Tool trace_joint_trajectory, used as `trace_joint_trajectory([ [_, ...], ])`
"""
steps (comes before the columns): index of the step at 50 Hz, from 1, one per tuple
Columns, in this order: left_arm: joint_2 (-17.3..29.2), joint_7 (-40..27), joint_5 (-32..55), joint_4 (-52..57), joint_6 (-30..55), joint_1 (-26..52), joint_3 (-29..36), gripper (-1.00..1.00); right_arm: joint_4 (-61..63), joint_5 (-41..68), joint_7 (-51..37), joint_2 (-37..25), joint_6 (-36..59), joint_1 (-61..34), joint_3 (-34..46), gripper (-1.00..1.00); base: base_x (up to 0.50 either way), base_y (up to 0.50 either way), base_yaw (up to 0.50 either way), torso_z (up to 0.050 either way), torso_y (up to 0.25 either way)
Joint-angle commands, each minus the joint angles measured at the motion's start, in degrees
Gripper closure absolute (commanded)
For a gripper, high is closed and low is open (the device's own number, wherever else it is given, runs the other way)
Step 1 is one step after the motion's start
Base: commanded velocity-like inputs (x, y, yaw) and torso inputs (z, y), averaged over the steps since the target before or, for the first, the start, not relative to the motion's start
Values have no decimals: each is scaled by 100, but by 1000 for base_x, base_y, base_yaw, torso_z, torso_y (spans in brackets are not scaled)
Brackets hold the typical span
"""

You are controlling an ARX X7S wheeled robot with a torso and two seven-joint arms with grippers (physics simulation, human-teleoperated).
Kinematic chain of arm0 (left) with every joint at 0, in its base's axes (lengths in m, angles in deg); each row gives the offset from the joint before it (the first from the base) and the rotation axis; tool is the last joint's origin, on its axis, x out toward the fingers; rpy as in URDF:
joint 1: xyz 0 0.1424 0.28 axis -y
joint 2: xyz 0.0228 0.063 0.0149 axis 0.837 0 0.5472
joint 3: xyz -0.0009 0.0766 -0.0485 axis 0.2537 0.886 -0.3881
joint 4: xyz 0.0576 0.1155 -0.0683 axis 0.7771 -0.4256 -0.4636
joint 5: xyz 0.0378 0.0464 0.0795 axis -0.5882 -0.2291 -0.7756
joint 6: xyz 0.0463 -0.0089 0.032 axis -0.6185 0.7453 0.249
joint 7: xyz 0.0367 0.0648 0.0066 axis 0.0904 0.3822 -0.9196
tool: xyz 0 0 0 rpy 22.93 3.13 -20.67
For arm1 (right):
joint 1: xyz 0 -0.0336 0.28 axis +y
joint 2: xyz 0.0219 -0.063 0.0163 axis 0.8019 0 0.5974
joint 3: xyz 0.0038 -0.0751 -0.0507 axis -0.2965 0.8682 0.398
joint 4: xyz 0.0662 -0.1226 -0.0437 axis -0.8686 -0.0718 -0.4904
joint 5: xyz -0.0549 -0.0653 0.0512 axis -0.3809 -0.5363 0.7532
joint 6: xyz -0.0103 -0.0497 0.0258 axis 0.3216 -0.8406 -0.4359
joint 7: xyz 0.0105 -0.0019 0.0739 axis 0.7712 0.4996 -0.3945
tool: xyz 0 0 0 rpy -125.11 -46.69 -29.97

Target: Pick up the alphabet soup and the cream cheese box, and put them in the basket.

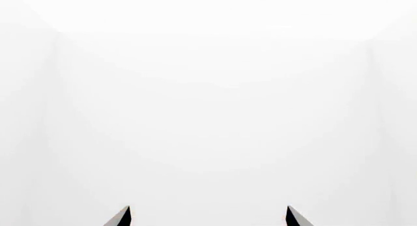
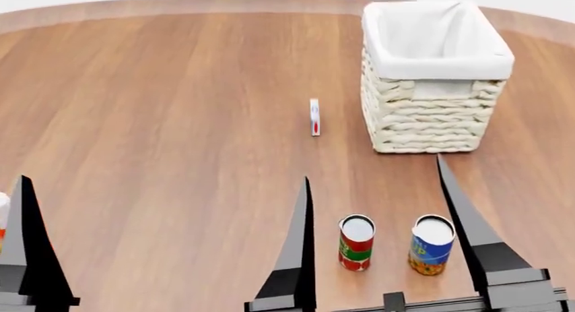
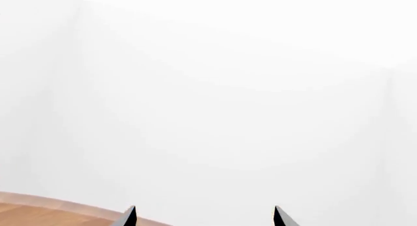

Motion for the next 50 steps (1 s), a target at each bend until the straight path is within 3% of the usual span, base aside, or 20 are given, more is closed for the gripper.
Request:
trace_joint_trajectory([
  [1,55,-69,-23,-43,-68,-23,74,-100,15,65,-15,-20,-25,24,-40,-100,215,0,0,0,0],
  [50,192,-279,477,-84,-31,-22,101,-100,-46,203,-104,-106,-119,93,-84,-100,213,0,0,0,0],
])
